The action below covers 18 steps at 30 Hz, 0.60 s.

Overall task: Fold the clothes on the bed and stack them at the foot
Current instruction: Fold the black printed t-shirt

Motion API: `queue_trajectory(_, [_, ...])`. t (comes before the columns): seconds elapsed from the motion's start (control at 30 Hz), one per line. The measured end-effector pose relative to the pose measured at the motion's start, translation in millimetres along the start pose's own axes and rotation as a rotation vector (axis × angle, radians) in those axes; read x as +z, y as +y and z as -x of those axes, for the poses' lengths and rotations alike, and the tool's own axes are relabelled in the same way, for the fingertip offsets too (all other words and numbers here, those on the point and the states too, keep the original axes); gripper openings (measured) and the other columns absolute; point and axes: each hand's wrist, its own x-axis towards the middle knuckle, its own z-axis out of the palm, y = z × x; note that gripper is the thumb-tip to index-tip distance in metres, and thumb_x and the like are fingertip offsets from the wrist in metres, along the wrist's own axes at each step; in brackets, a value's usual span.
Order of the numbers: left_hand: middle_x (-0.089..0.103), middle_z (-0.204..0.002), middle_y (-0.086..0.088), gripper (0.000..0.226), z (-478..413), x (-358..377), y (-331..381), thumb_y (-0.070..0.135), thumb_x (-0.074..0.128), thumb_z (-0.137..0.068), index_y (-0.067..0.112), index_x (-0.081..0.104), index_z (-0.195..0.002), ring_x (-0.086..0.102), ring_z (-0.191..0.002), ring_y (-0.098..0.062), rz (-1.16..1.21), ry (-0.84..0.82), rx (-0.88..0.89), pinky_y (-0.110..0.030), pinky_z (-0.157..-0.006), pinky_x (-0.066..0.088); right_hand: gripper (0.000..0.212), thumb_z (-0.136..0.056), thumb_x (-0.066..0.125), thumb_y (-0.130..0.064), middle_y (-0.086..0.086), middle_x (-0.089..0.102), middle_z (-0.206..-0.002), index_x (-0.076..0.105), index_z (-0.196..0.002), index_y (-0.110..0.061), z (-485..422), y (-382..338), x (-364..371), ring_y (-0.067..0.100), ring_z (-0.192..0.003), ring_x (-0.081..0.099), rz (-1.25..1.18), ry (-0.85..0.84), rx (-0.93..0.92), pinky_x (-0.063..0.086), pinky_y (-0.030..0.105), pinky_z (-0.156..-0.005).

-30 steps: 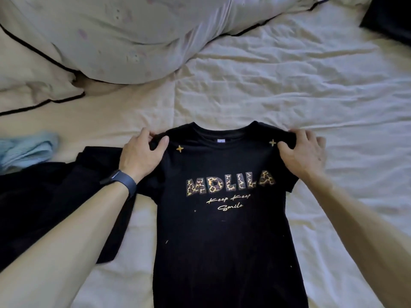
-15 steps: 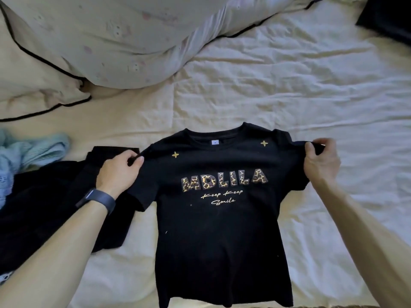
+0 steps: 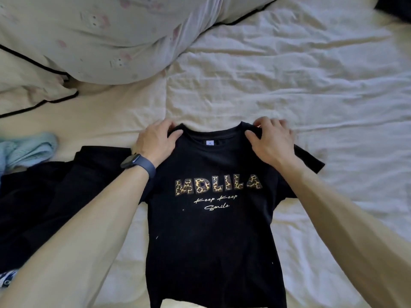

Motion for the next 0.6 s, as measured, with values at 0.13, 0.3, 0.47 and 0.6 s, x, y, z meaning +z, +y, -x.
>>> queue_trajectory(0.13, [0.059, -0.112, 0.001, 0.024, -17, -3, -1, 0.049, 0.051, -0.099, 0.030, 0.059, -0.111, 0.059, -0.099, -0.029, 0.031, 0.145, 0.019, -0.035, -0.071, 0.039, 0.024, -0.103, 0.046, -0.035, 0.003, 0.062, -0.116, 0.059, -0.115, -0.019, -28, -9, 2, 0.029, -0.111, 0.055, -0.050, 0.147, -0.062, 0.031, 0.044, -0.094])
queue_trajectory(0.3, [0.055, -0.118, -0.007, 0.031, -22, 6, -9, 0.045, 0.050, -0.100, 0.028, 0.059, -0.126, 0.055, -0.109, -0.033, -0.085, 0.163, 0.016, -0.044, -0.086, 0.043, 0.031, -0.104, 0.044, -0.040, 0.007, 0.058, -0.125, 0.056, -0.125, -0.021, -26, -7, 21, 0.032, -0.117, 0.050, 0.064, 0.241, -0.056, 0.032, 0.043, -0.095])
queue_trajectory(0.47, [0.044, -0.149, -0.007, 0.055, 52, 28, 4, 0.043, 0.051, -0.095, 0.025, 0.046, -0.146, 0.042, -0.136, -0.029, -0.210, 0.327, 0.144, -0.050, -0.109, 0.033, 0.064, -0.094, 0.059, -0.043, 0.008, 0.035, -0.156, 0.039, -0.149, -0.018, 64, -4, 41, 0.032, -0.143, 0.032, -0.033, 0.339, -0.021, 0.026, 0.050, -0.116])
queue_trajectory(0.6, [0.030, -0.161, -0.005, 0.064, 182, 65, 3, 0.045, 0.060, -0.091, 0.029, 0.042, -0.150, 0.029, -0.148, -0.029, -0.116, 0.185, 0.183, -0.055, -0.116, 0.025, 0.068, -0.090, 0.071, -0.036, 0.008, 0.037, -0.154, 0.043, -0.148, -0.014, 204, 18, 70, 0.031, -0.141, 0.036, -0.157, 0.255, 0.045, 0.029, 0.045, -0.117])
